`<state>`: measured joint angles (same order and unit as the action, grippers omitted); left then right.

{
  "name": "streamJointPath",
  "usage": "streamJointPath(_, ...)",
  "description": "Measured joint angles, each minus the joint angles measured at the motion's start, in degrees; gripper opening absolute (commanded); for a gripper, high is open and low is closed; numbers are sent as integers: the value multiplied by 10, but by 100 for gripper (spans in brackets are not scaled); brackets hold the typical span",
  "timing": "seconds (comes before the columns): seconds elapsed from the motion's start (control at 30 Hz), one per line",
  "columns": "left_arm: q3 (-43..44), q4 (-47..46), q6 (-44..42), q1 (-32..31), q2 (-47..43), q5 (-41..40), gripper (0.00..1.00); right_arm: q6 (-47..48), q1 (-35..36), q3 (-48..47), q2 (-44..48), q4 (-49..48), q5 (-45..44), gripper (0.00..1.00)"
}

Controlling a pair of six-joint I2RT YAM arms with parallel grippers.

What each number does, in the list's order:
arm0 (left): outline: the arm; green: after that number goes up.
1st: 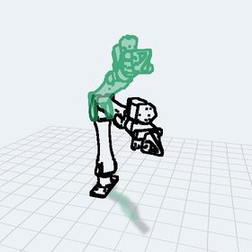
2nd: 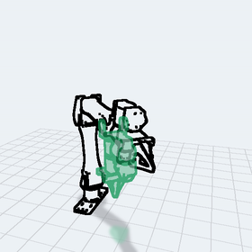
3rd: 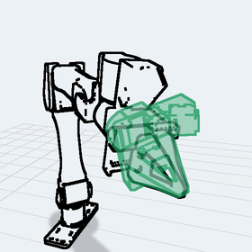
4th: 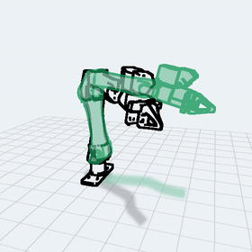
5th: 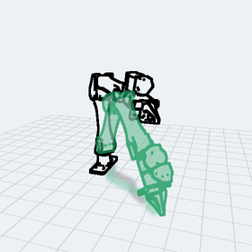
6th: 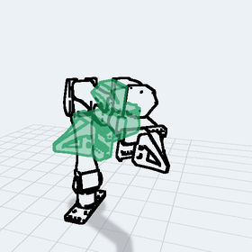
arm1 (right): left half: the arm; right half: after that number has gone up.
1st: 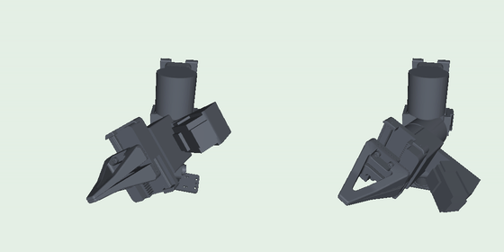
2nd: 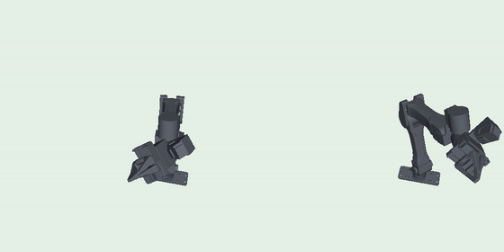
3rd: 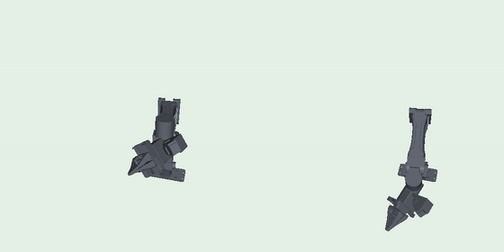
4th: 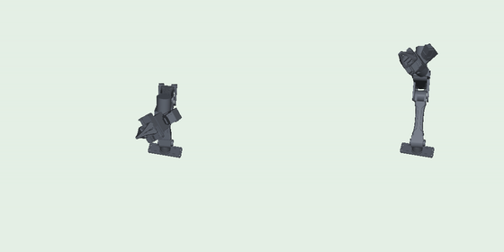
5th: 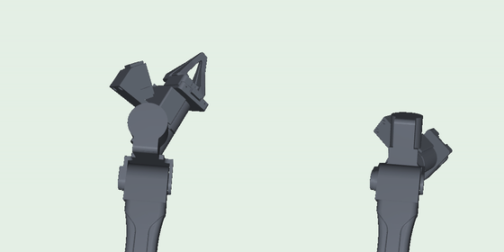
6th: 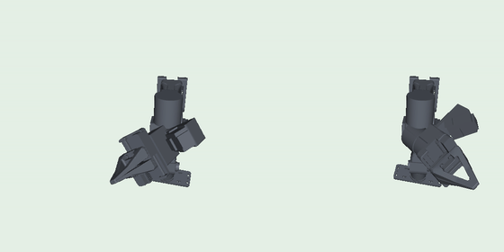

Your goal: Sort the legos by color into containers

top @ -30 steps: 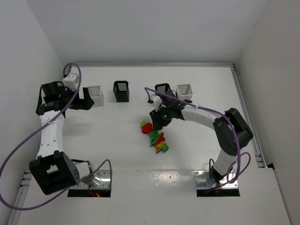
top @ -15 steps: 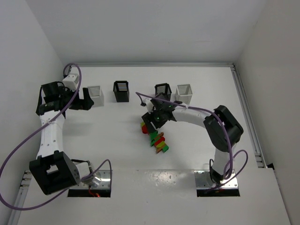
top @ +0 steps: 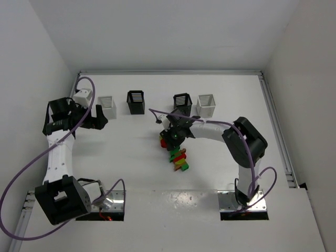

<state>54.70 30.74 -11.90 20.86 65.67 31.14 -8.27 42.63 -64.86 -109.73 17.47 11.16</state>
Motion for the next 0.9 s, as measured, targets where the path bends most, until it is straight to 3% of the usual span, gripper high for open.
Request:
streamJointPath(0.23, -29, 2, -27, -5, -30, 105, 98, 61, 3, 61, 93, 4, 17, 6)
streamJointPath(0.47, -20, 3, 21, -59, 55, 231, 94, 115, 5, 19, 139, 24, 40, 4)
streamJointPath(0.9, -7, -30, 141, -210, 95, 300, 94, 194, 11, 47, 202, 21, 54, 1)
